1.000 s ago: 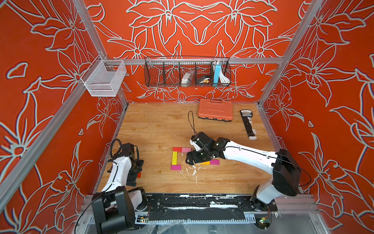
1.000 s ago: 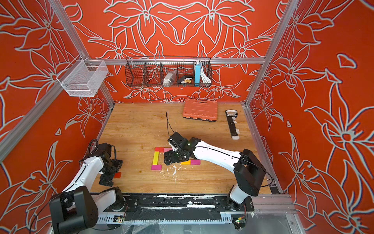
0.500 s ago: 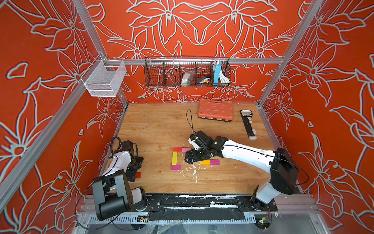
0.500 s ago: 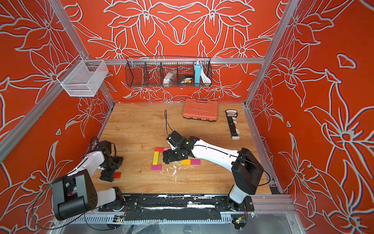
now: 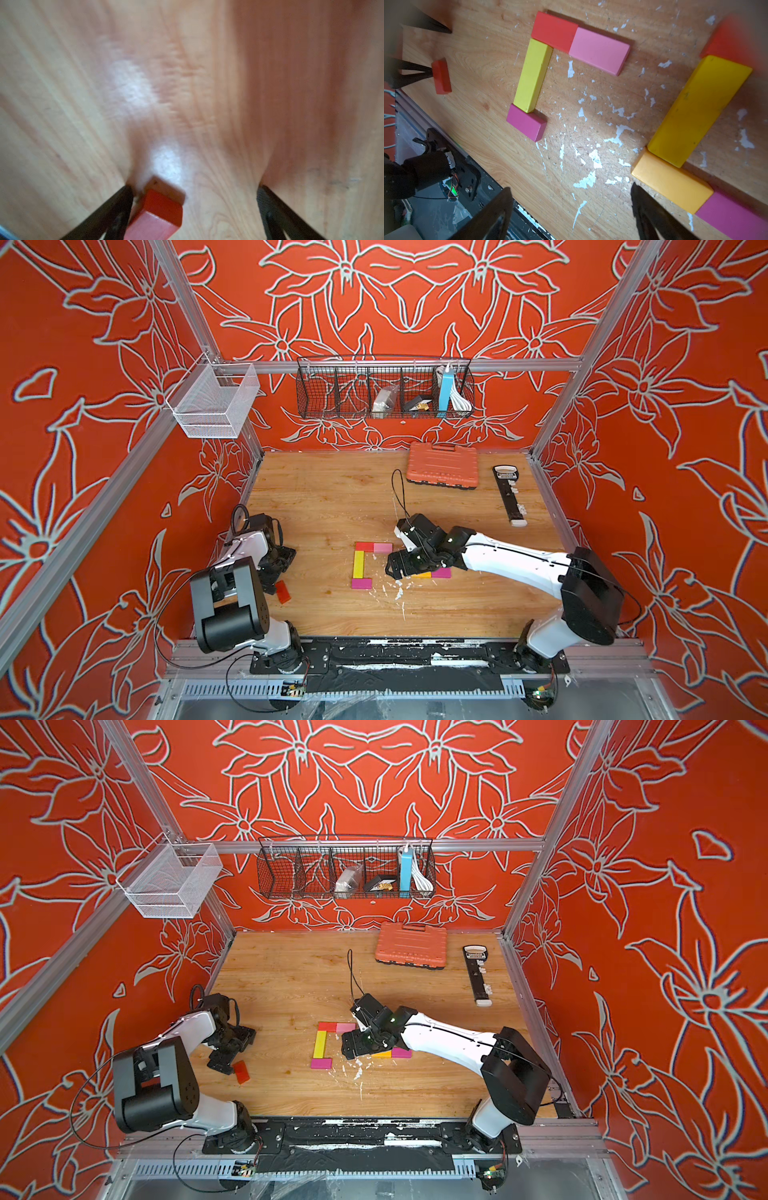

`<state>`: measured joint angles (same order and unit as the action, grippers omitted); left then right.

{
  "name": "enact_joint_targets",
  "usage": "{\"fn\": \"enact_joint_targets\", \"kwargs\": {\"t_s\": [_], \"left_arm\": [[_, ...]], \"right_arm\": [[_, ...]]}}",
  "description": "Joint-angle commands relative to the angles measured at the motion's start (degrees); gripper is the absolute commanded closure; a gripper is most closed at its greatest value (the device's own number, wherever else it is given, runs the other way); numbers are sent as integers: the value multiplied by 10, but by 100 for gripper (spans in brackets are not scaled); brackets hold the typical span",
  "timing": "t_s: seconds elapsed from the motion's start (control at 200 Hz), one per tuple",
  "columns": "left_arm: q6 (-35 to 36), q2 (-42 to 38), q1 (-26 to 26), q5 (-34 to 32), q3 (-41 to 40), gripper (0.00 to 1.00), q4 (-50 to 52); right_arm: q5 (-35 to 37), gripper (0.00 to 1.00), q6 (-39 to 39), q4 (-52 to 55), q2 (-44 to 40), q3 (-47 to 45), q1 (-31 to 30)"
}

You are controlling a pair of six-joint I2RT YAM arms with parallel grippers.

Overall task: Assemble the letter c with building blocks
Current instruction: Adjust the building block at the center of the board.

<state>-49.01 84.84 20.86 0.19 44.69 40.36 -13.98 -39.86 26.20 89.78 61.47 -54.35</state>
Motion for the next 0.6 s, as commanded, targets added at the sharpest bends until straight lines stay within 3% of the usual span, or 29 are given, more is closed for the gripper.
{"fn": "enact_joint_targets", "kwargs": {"t_s": [0.0, 0.175, 0.425, 0.595], "left_arm": [[34, 17, -28, 44, 31, 6, -8], [78, 12, -54, 85, 59, 6, 17], [143, -77, -54, 43, 45, 4, 67], [178, -67, -53, 55, 42, 3, 78]], "right_arm": [[13, 8, -5, -28, -20, -11, 4], [17, 8, 5, -52, -27, -15, 6], [4, 8, 21, -65, -27, -18, 7], [-16, 8, 21, -83, -21, -26, 7]]}}
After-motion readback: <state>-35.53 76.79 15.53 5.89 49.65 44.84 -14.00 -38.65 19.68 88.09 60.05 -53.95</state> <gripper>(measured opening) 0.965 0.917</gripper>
